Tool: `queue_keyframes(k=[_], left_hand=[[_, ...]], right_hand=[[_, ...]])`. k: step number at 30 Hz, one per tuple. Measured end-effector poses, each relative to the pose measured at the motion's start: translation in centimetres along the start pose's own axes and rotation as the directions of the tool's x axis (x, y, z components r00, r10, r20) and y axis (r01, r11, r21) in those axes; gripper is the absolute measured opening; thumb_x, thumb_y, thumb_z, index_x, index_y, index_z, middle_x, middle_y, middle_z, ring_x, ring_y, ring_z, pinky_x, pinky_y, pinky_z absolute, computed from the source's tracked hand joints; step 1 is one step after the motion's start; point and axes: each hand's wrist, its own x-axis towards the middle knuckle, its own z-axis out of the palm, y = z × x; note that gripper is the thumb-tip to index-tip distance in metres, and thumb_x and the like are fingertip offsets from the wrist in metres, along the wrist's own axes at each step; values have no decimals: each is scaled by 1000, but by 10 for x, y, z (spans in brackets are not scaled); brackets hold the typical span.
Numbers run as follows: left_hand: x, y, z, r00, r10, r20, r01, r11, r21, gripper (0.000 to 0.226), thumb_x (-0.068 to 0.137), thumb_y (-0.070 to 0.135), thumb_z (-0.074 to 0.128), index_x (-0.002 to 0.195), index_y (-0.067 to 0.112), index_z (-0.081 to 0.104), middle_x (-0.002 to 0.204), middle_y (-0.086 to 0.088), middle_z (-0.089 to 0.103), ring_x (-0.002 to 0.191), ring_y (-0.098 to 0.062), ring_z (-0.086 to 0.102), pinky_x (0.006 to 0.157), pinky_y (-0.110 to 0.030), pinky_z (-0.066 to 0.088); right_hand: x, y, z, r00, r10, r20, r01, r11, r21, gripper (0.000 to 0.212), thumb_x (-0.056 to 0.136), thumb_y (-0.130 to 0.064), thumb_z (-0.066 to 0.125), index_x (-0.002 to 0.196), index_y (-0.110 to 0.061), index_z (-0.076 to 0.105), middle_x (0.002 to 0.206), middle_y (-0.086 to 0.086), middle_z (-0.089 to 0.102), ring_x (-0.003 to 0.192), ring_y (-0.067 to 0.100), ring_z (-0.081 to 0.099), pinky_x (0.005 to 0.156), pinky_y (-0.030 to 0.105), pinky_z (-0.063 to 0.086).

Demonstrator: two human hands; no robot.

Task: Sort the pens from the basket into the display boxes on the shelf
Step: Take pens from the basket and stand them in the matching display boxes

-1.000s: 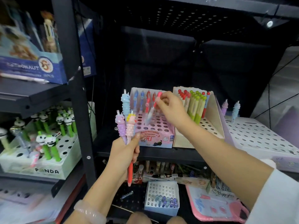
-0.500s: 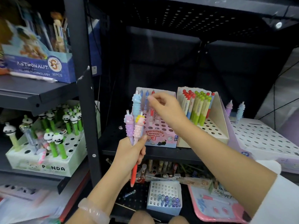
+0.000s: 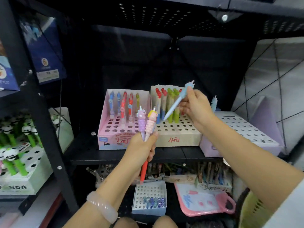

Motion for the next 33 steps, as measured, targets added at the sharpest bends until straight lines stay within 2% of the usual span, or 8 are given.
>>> queue_keyframes(k=[4,8,12,17,19,26,29,33], left_hand=[[13,8,41,992,-28,121,24,999,37,23,94,17,52,72,13,46,53,0,45,37,-8,38,38,-20,33],[26,11,74,987,-33,159,17,995,98,22,93,10,50,71,13,47,54,-2,48,38,-9,42,41,-21,36],[38,14,93,988,-17,155,8,998,60,18,92,9,51,74,12,52,51,2,55,39,-8,46,40,-20,38],[47,17,102,990,-1,139,-2,1000,23,8,92,14,55,85,11,58,54,4,61,40,-7,48,41,-18,41],[49,17,105,992,5,129,-9,1000,29,7,92,14,55,86,11,58,56,3,62,40,-7,49,42,-19,41],[54,11,111,991,6,136,-12,999,45,10,92,14,55,85,8,59,55,3,61,41,-8,48,42,-18,41],[55,8,115,991,12,133,-18,999,43,12,92,13,55,81,10,59,54,4,61,40,-7,47,42,-18,41],[53,5,118,992,9,129,-11,1000,16,16,92,11,55,76,10,60,55,3,64,41,-7,50,43,-18,43]], right_hand=[[19,2,-67,974,-117,-196,76,976,-206,23,100,-29,39,93,-11,51,77,2,61,50,1,60,50,15,50],[38,7,-120,936,-150,-318,50,952,-303,17,99,-25,43,102,-9,46,82,0,60,63,8,61,69,26,56],[57,12,-149,911,-222,-347,72,915,-396,12,98,-21,44,103,-10,44,93,6,60,75,15,63,76,30,56],[76,27,-167,937,-252,-241,47,776,-629,21,98,-22,43,111,-6,45,99,13,64,85,28,65,77,38,53],[82,32,-168,950,-229,-212,30,744,-668,24,98,-23,43,114,-5,45,99,14,64,85,30,66,80,44,53],[96,36,-168,980,-197,-31,107,651,-752,20,97,-24,46,107,-6,45,90,20,64,80,34,64,77,50,53],[96,46,-168,989,-150,-10,89,634,-768,19,97,-24,46,106,-8,45,85,20,65,80,32,65,76,44,53],[101,43,-167,996,-83,-18,40,646,-763,16,97,-25,46,101,-9,45,90,18,66,79,30,67,74,41,55]])
